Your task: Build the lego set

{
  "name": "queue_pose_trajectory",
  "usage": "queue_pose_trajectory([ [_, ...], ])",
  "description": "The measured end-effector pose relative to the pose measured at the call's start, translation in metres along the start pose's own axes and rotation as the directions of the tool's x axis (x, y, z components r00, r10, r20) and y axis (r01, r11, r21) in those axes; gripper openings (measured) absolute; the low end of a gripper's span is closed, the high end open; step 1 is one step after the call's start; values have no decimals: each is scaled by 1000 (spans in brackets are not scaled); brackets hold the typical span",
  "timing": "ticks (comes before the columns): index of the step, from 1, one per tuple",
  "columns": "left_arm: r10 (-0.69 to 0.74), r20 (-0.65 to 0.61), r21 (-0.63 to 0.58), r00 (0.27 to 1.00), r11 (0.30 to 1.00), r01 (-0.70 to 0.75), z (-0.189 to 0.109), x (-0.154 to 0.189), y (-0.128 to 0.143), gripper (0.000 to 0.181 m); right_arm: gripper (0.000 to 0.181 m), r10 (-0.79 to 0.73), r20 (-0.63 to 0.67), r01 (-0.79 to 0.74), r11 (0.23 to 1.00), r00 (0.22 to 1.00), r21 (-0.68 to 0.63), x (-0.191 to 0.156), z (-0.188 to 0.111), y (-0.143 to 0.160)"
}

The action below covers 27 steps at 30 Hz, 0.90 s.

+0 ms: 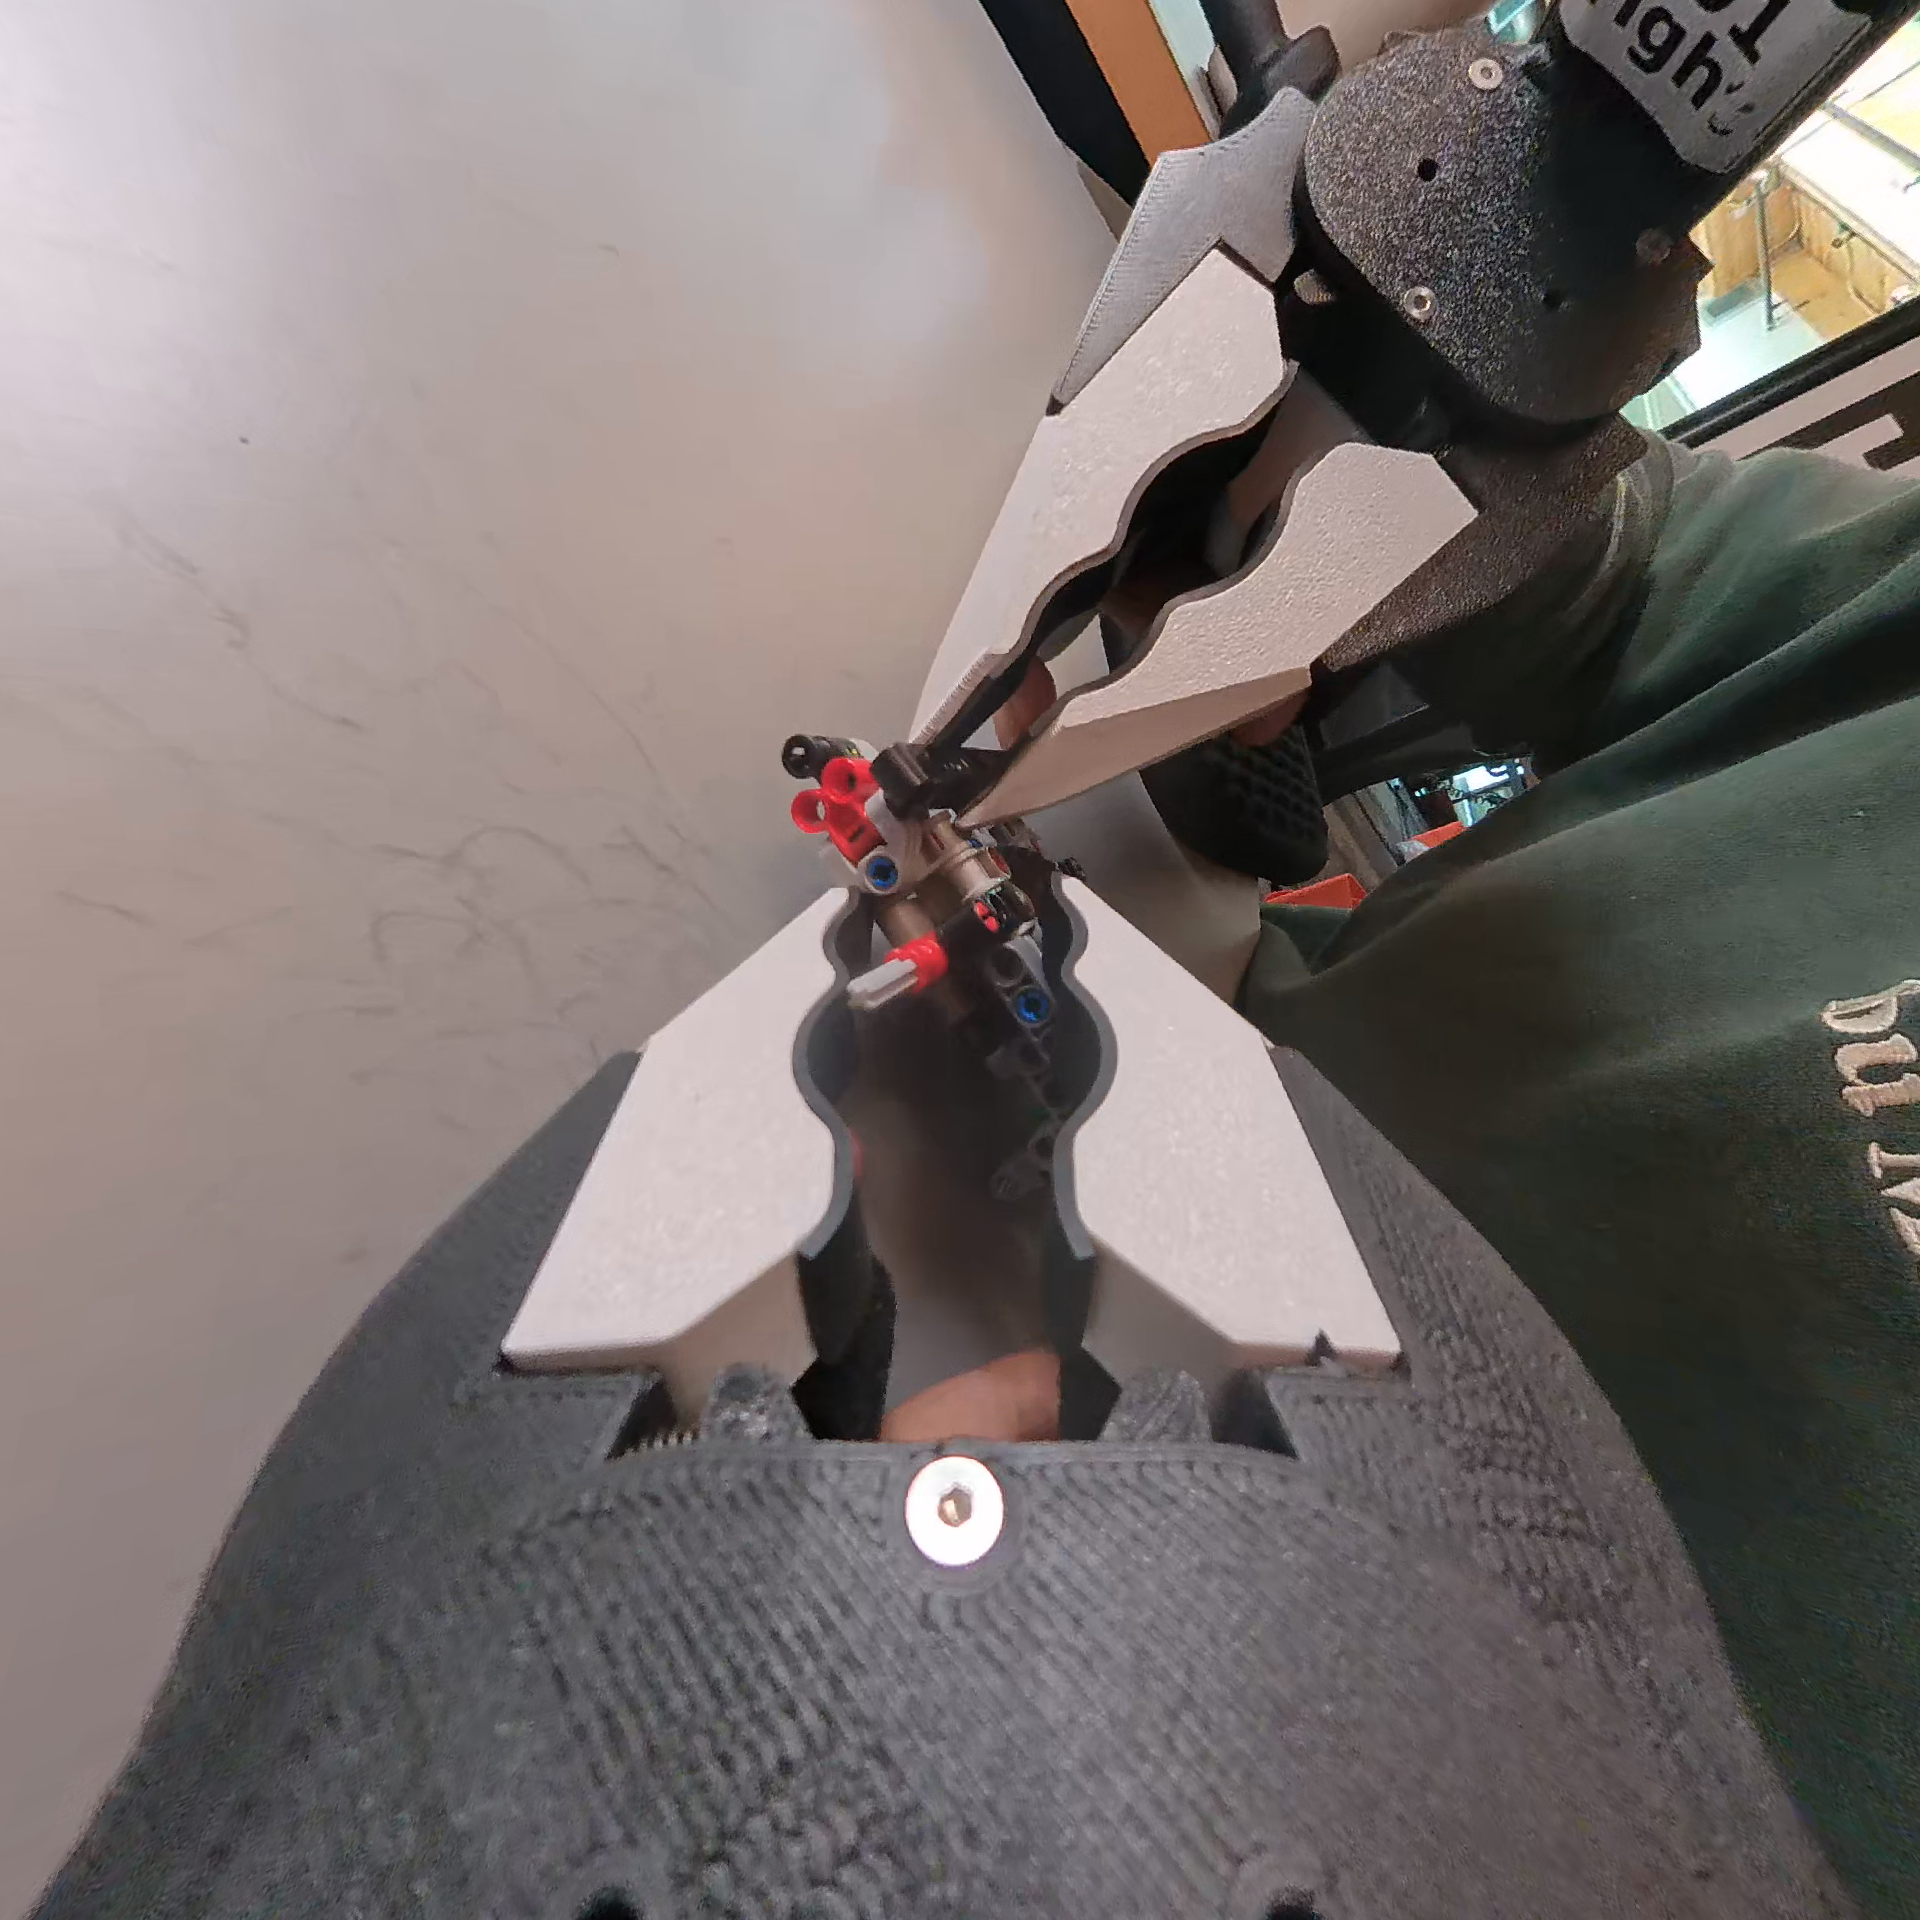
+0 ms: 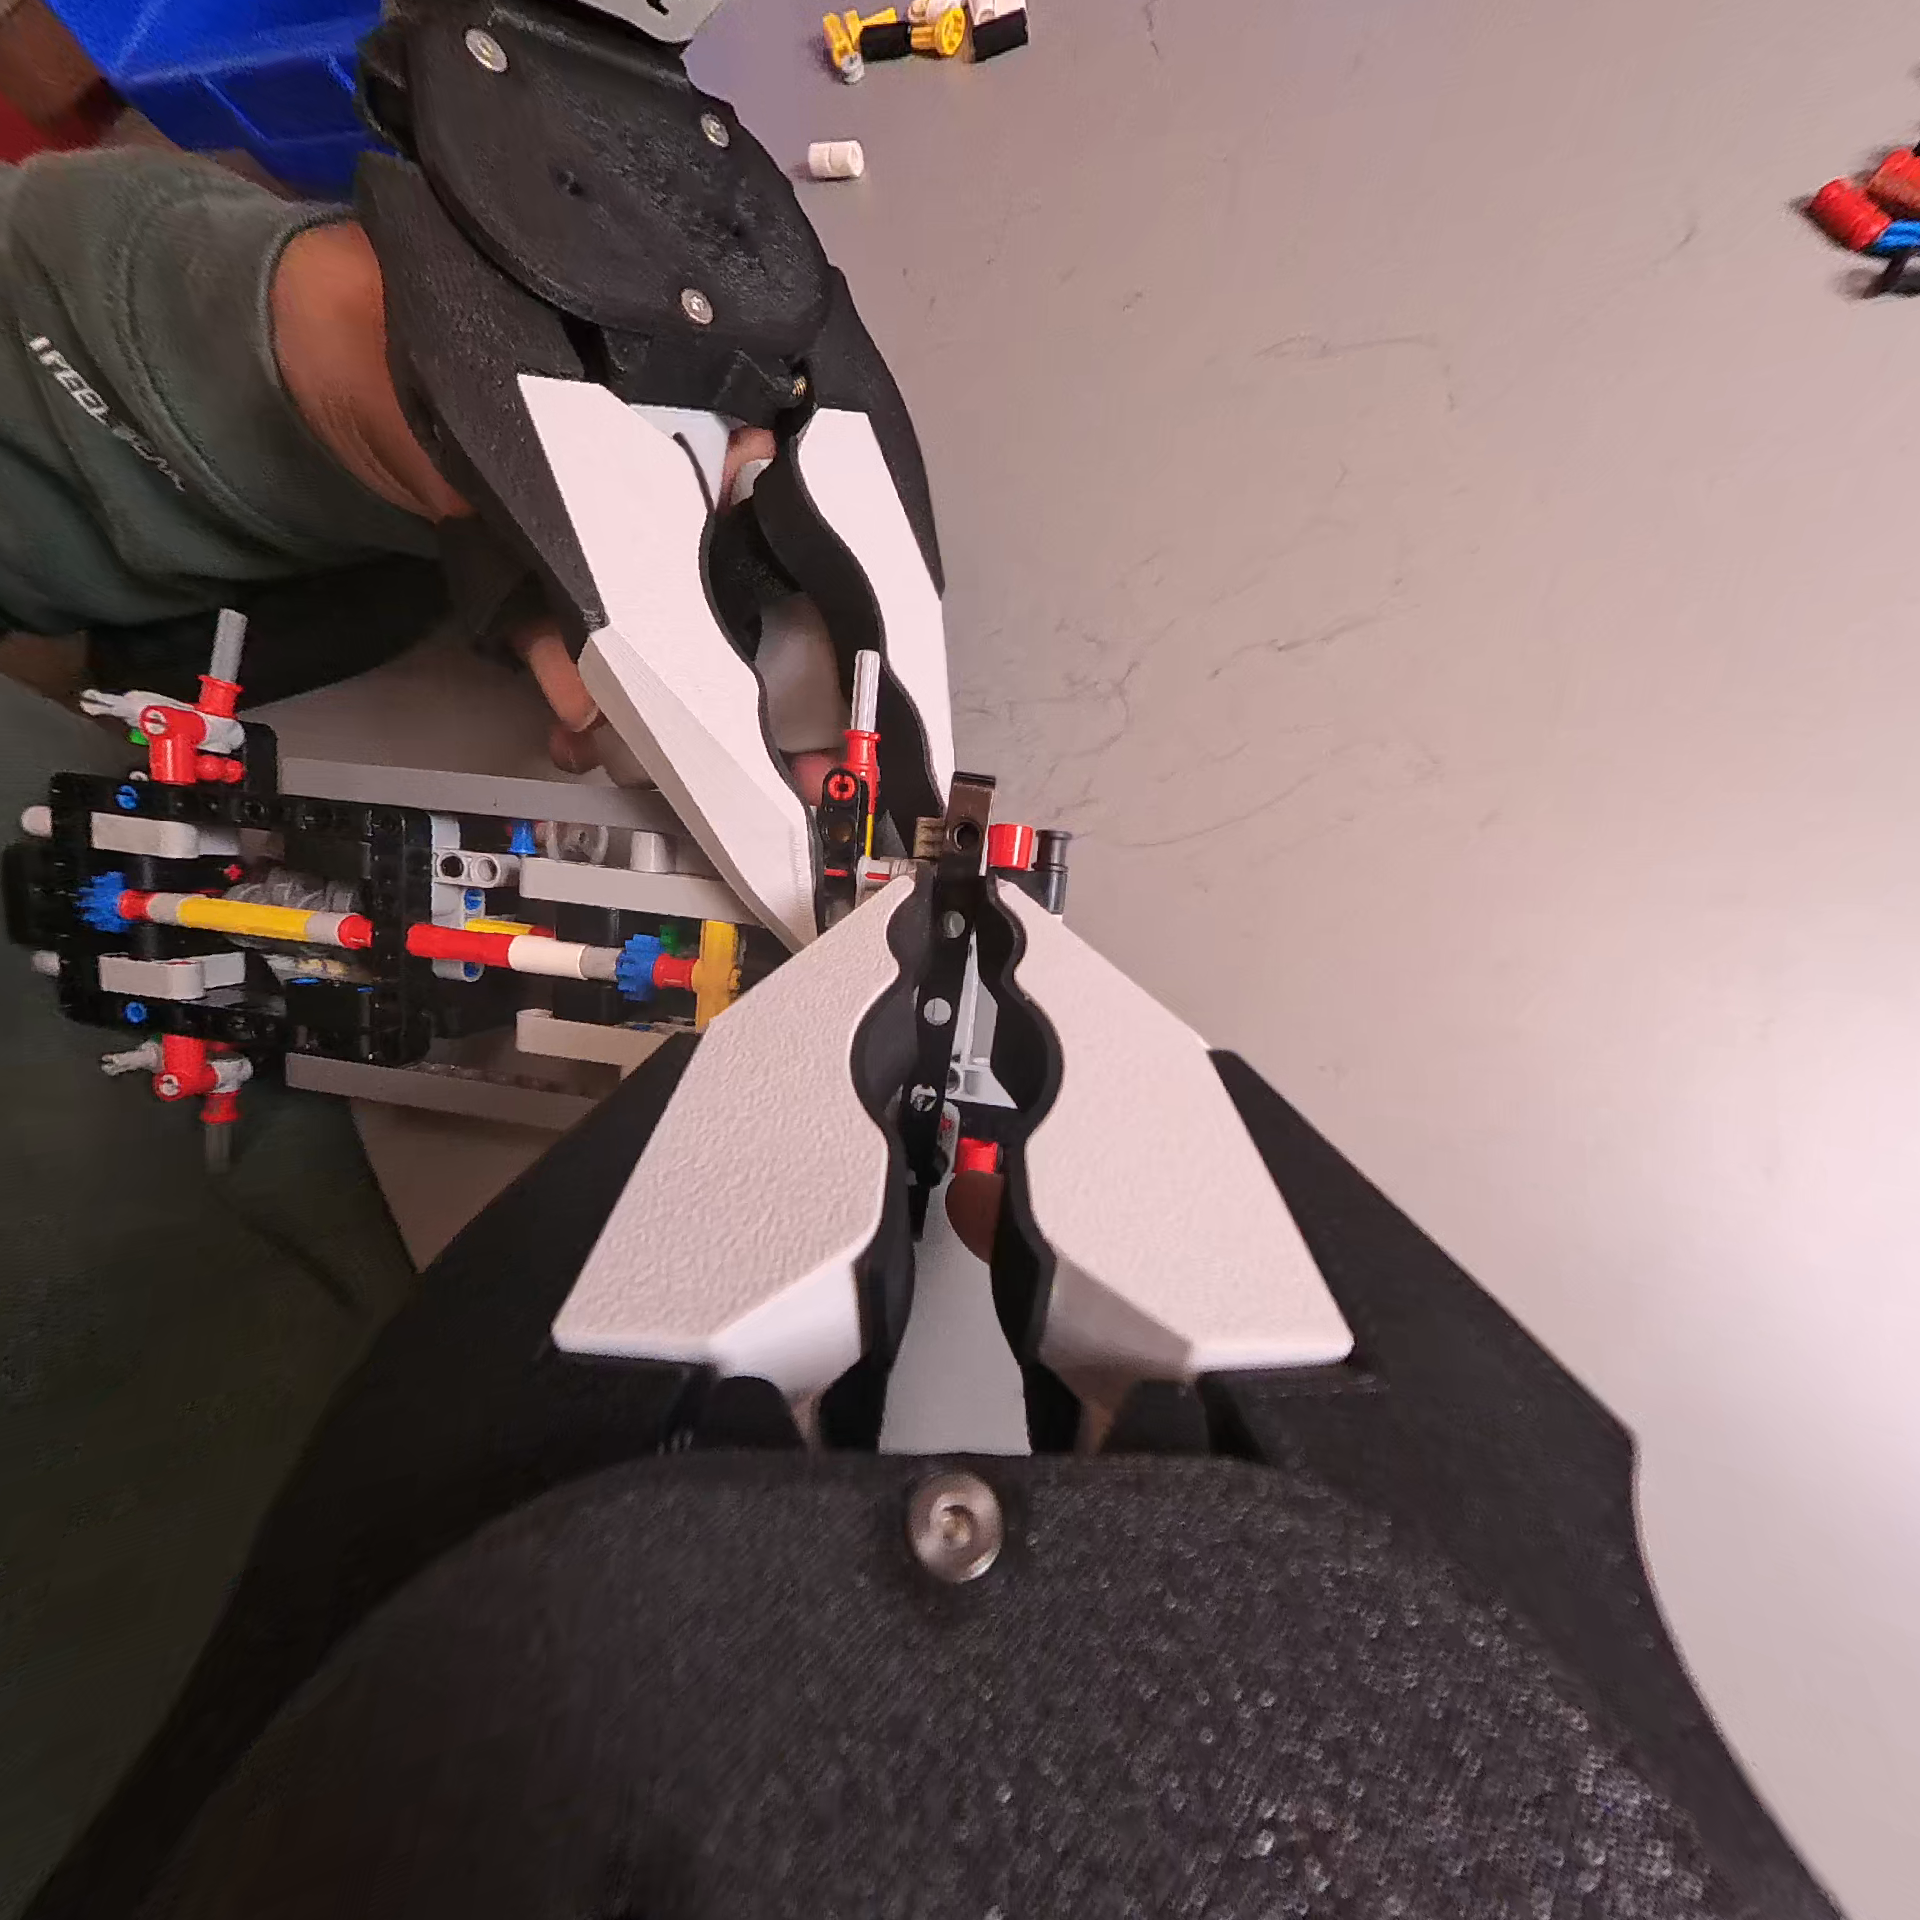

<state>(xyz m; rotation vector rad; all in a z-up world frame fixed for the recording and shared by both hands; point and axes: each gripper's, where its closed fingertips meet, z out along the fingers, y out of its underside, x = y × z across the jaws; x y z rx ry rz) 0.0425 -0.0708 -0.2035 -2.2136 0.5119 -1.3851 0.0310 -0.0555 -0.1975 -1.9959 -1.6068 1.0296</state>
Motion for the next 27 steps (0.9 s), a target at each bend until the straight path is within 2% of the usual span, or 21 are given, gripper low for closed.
queue_pose_trajectory([
  [10, -50, -5, 10, 999, 999, 50, -1, -4, -2, 30, 5, 42, 33, -44, 998, 999, 44, 1, 3, -2],
  [13, -65, -24, 44, 998, 997, 66, -2, -3, -9, 30, 6, 22, 33, -25, 996, 999, 81, 5, -4, -9],
  [15, -46, 7, 52, 999, 998, 45, -2, -5, -12, 30, 9, -2, 19, 1, 996, 1000, 86, 8, -15, -9],
  [19, -53, 22, 70, 998, 996, 52, -4, -7, -14, 30, 15, -60, -25, 61, 998, 998, 22, 3, -37, 10],
  [22, -37, 22, 70, 999, 997, 35, -3, -6, -14, 30, 7, -99, -98, 94, 994, 990, -55, 5, -36, 31],
  [27, -30, 23, 82, 999, 996, 28, -4, -7, -13, 31, 5, -95, -106, 89, 994, 990, -60, 5, -29, 37],
])
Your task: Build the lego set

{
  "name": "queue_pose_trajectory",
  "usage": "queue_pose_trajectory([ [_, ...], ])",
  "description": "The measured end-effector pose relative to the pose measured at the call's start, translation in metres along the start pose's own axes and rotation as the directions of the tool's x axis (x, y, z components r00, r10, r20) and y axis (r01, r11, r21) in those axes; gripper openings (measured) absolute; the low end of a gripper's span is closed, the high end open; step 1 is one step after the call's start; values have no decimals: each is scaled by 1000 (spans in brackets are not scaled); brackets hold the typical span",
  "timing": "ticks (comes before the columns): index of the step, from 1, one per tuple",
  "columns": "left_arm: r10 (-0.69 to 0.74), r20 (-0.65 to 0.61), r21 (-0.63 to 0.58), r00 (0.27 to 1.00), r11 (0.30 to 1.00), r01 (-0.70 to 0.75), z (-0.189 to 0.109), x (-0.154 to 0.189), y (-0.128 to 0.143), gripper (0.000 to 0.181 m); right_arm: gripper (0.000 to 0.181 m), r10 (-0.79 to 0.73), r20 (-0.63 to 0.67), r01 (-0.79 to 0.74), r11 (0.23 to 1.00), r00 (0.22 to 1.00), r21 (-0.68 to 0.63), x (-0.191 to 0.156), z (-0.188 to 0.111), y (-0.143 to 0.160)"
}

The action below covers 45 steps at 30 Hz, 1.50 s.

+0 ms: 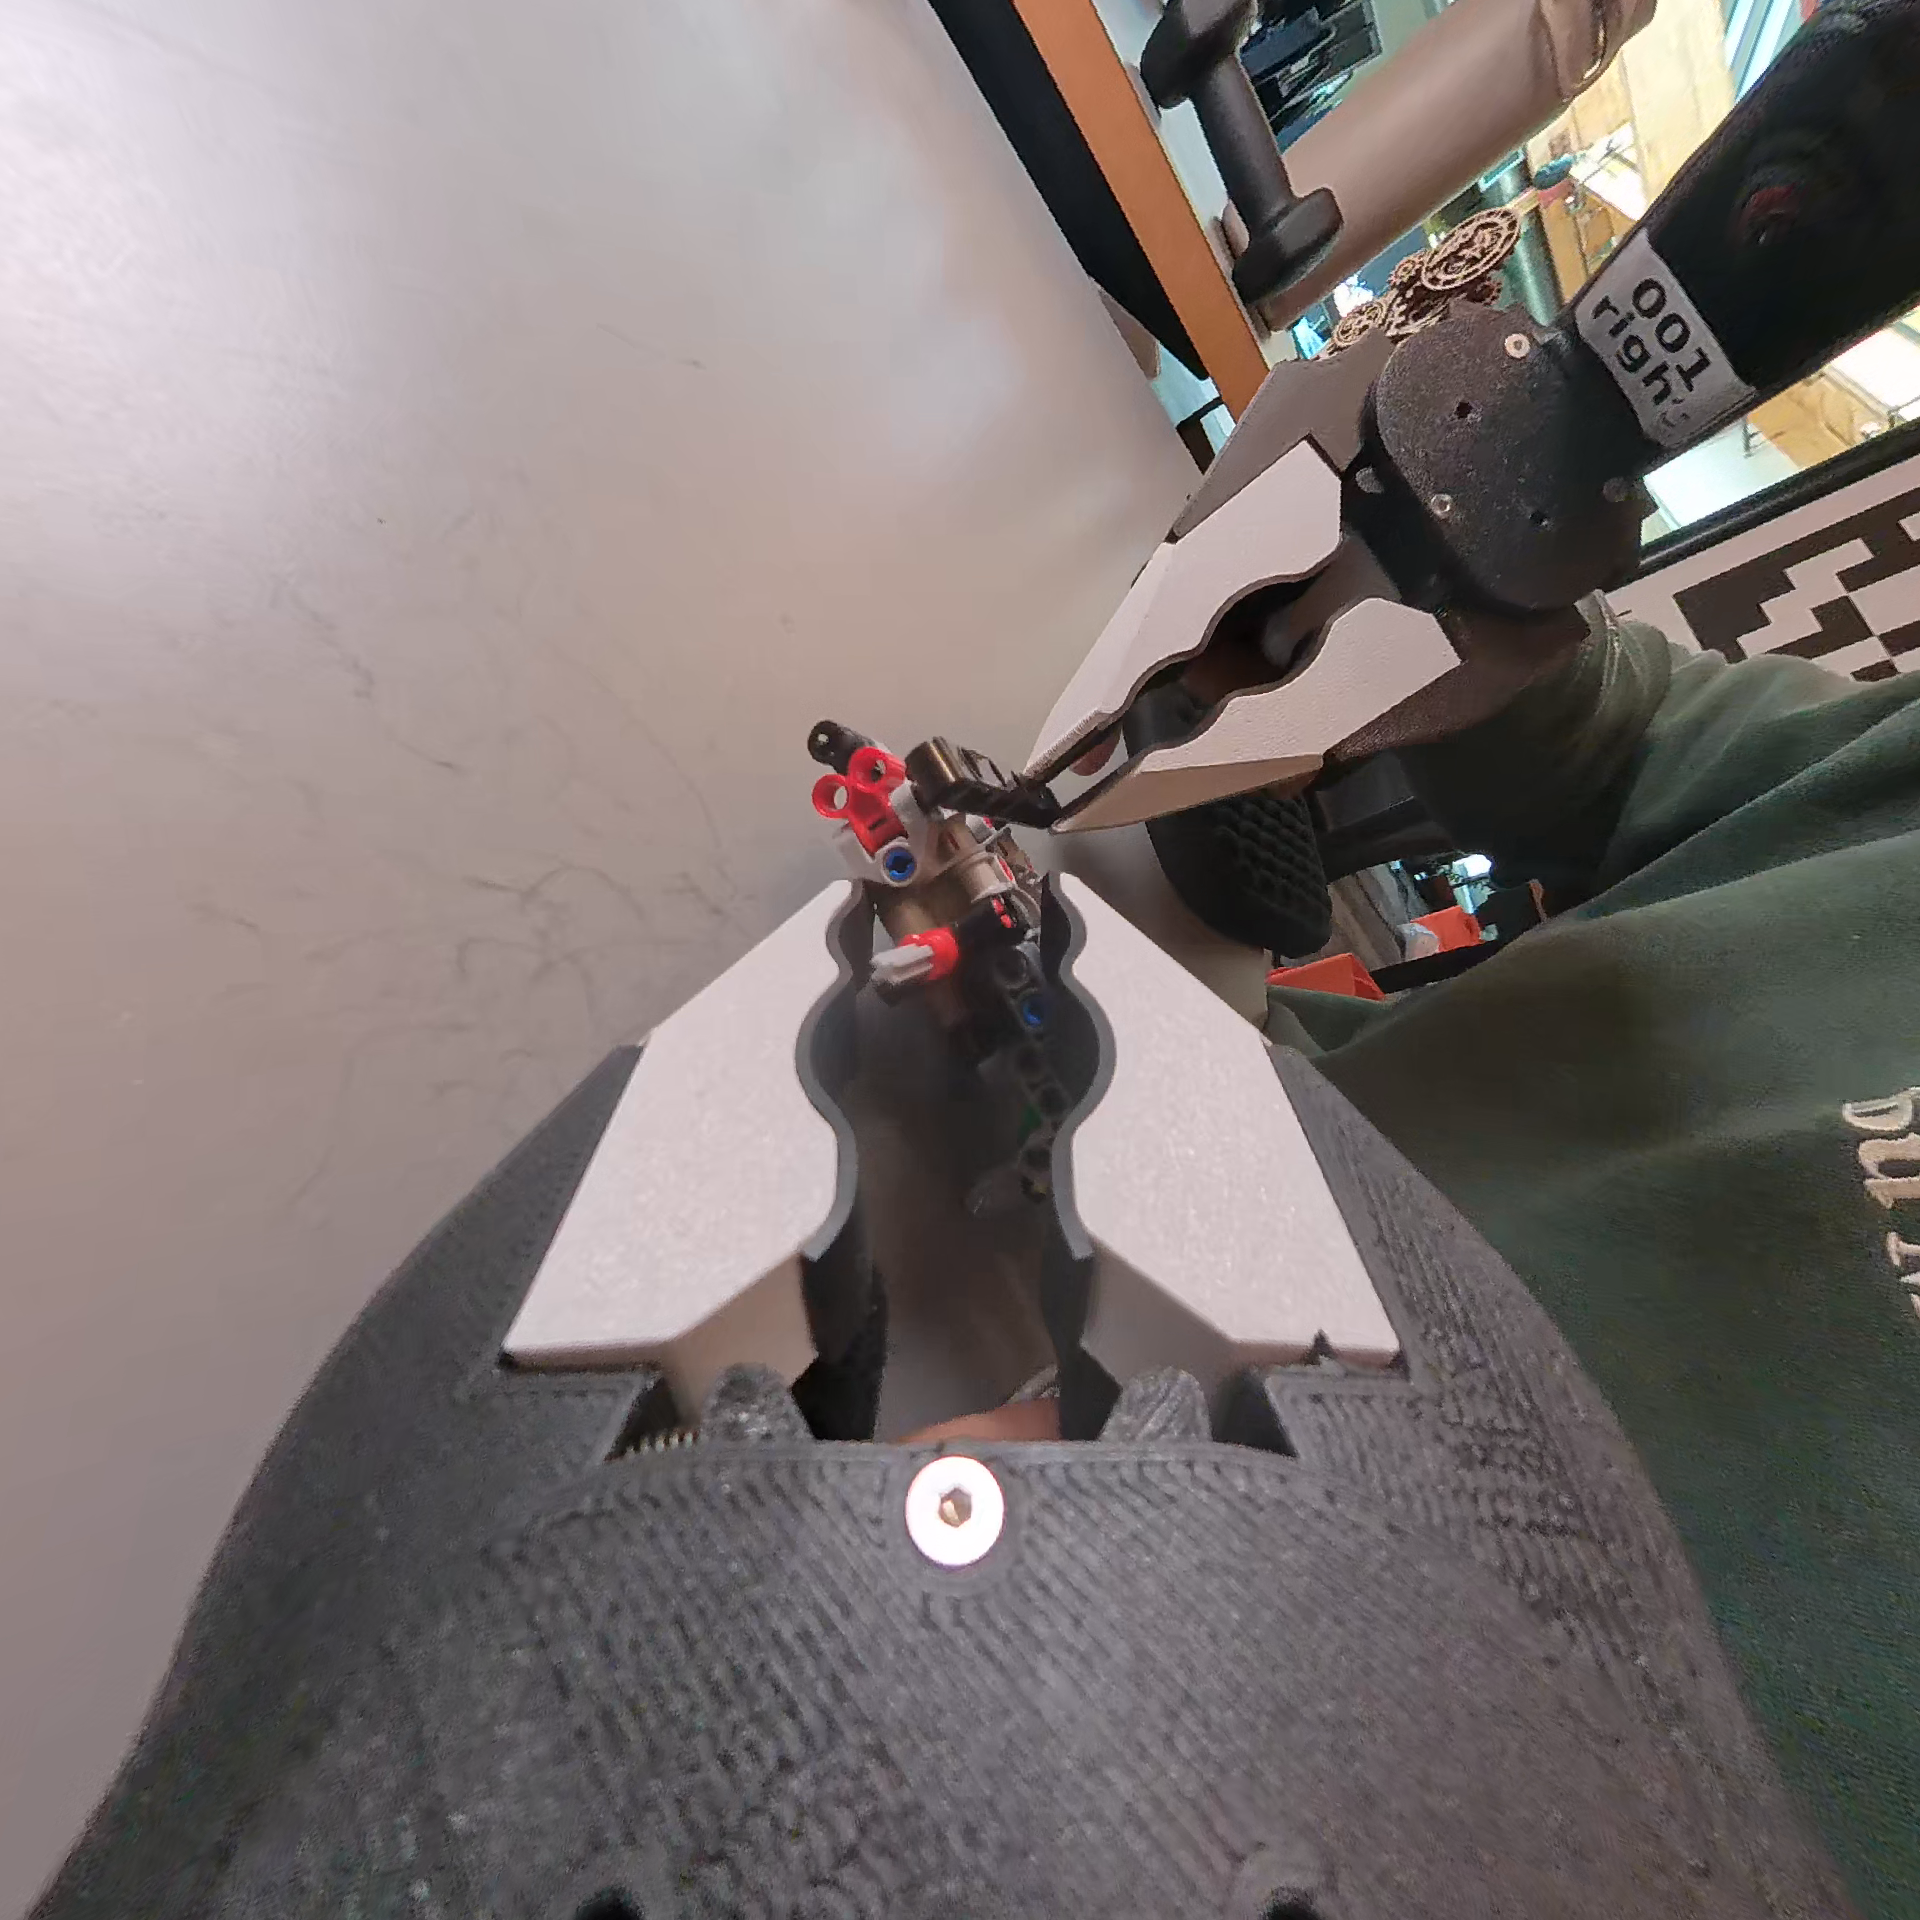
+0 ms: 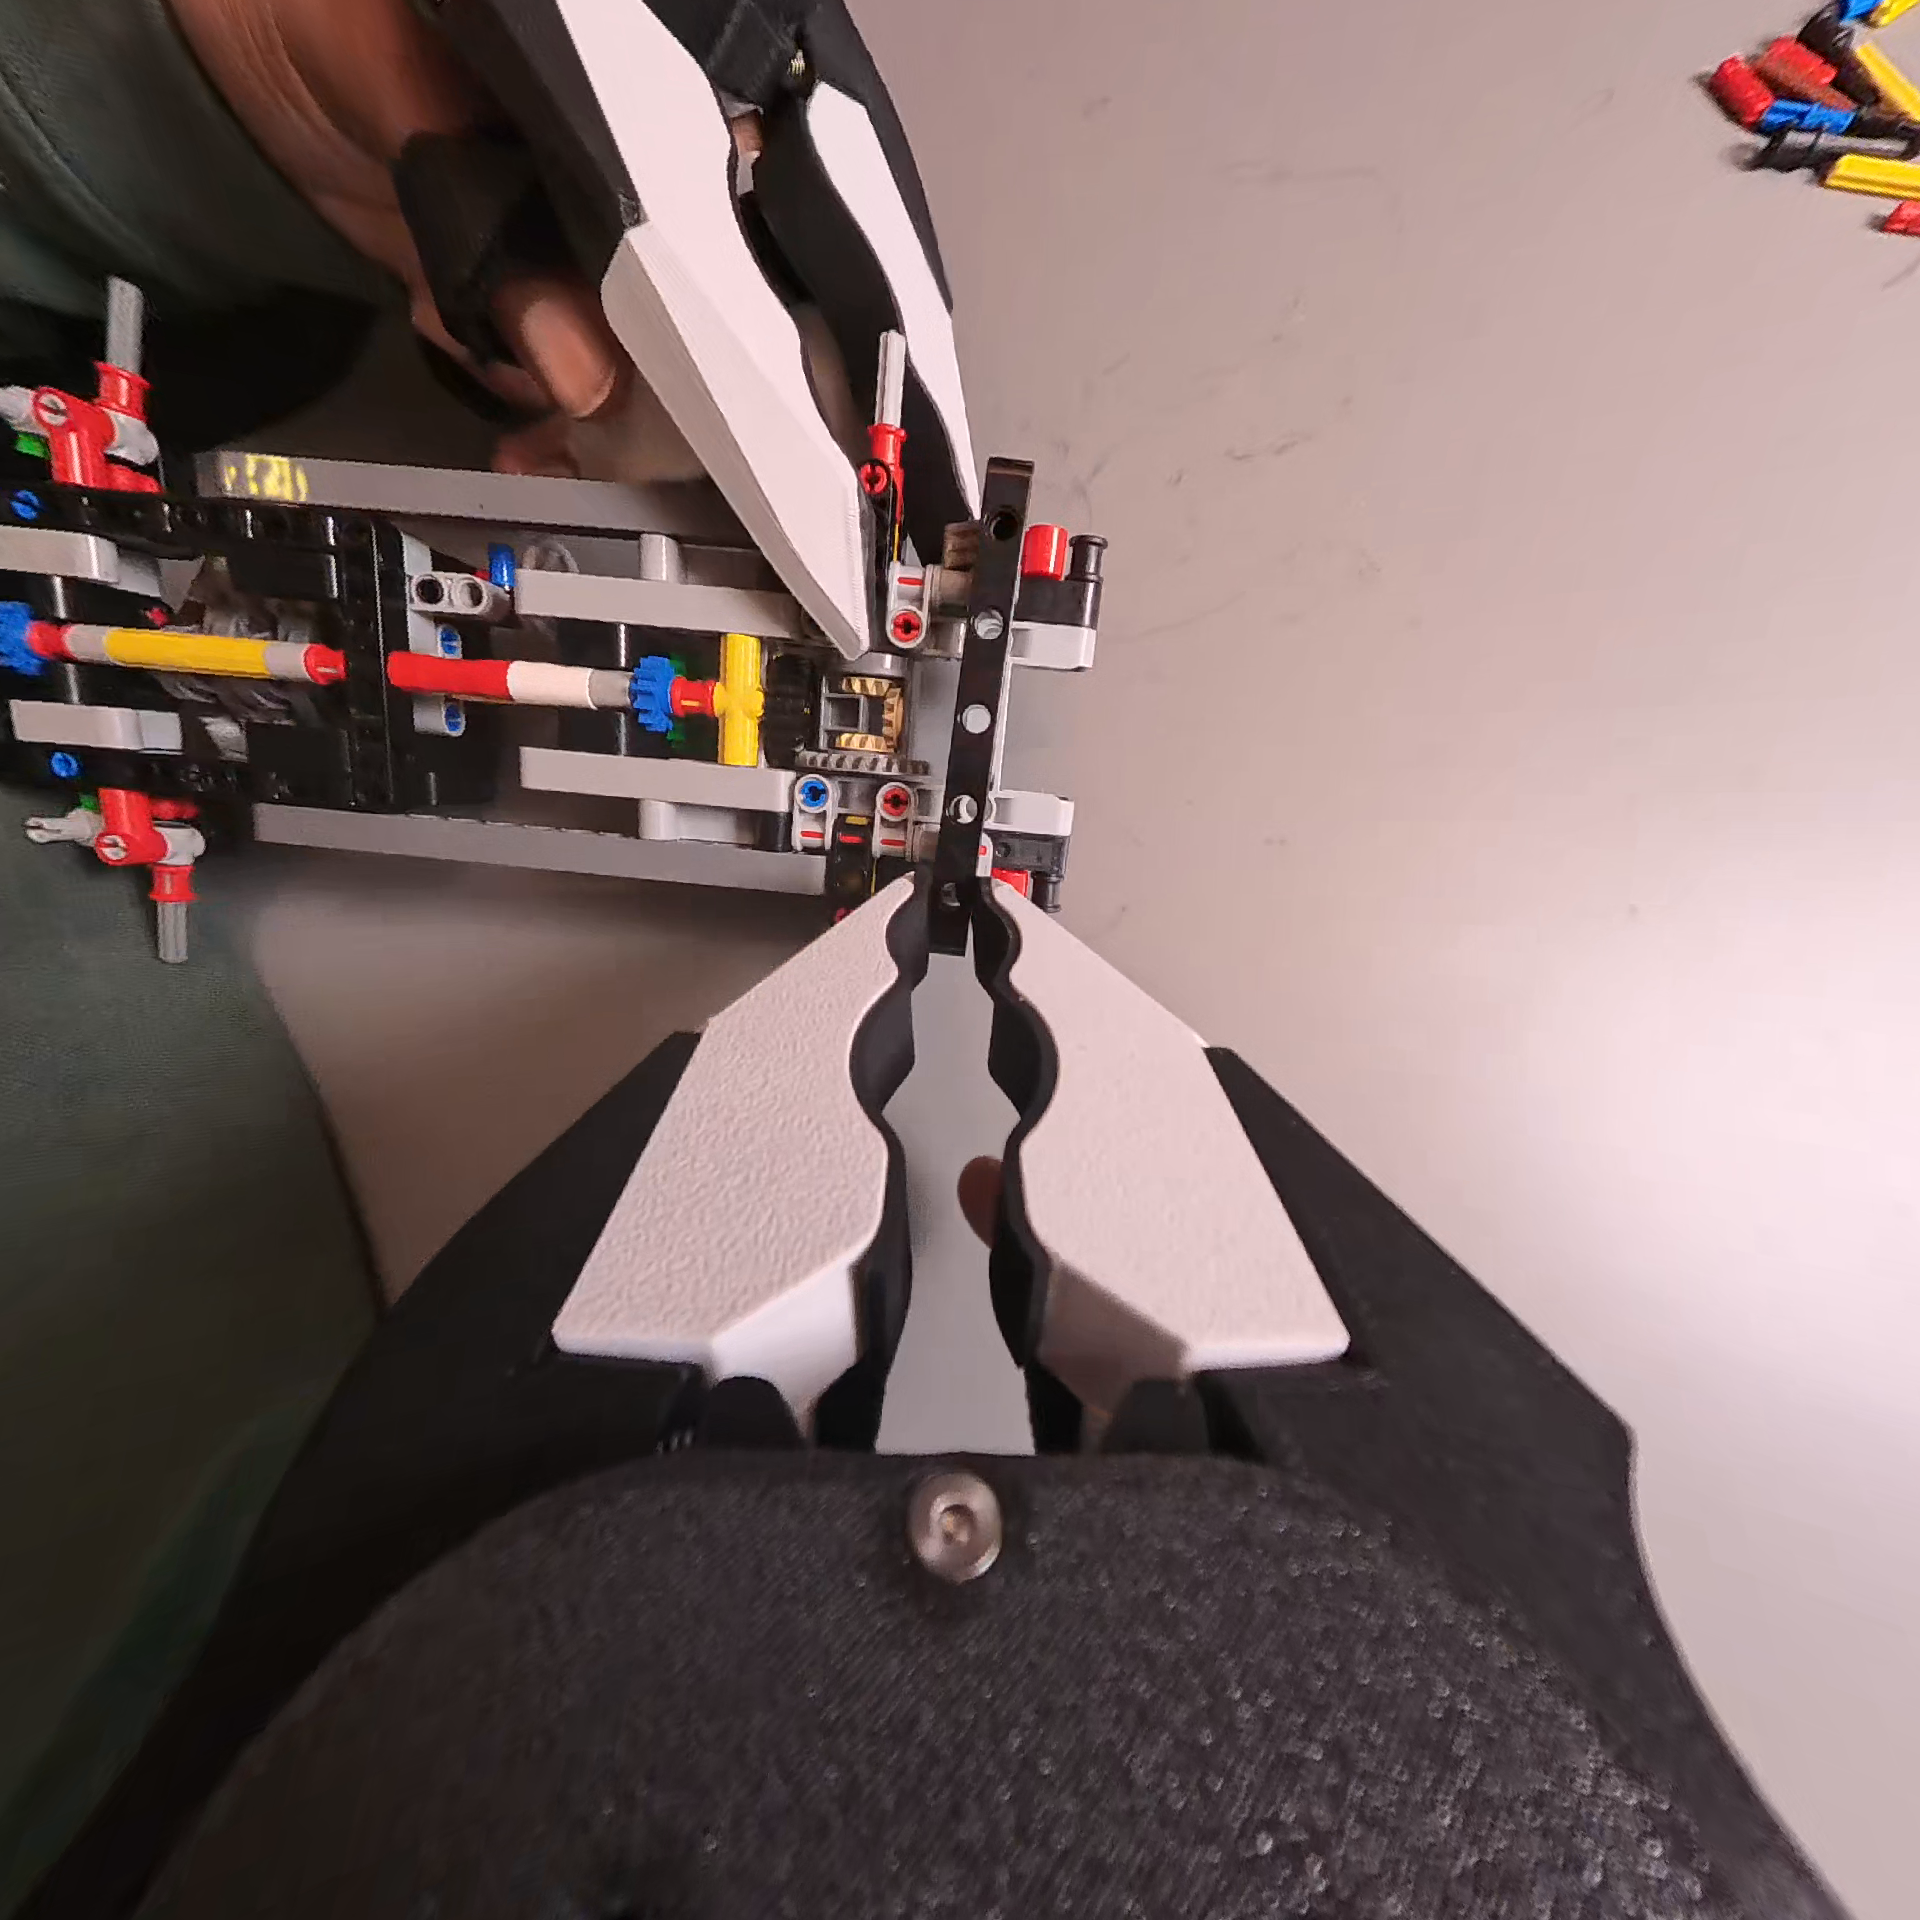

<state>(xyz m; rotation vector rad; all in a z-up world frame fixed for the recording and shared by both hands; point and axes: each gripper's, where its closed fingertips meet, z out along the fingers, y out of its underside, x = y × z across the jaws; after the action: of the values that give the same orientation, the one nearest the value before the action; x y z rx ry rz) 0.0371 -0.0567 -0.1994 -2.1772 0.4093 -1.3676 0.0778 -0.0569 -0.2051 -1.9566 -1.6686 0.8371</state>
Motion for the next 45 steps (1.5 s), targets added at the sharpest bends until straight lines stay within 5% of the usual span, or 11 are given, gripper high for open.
queue_pose_trajectory([
  [23, 15, 11, -1, 1000, 1000, -15, 0, -1, 2, 31, 5, -13, 209, -1, 998, 978, 66, -1, 3, 0],
  [41, 21, -15, 29, 1000, 999, -21, -4, 1, 1, 30, 6, -94, 81, 88, 993, 992, 73, -3, 0, -8],
  [45, 27, -56, 91, 998, 996, -22, -9, 4, -8, 30, 30, -78, 46, 66, 976, 996, 206, -4, -14, -16],
])
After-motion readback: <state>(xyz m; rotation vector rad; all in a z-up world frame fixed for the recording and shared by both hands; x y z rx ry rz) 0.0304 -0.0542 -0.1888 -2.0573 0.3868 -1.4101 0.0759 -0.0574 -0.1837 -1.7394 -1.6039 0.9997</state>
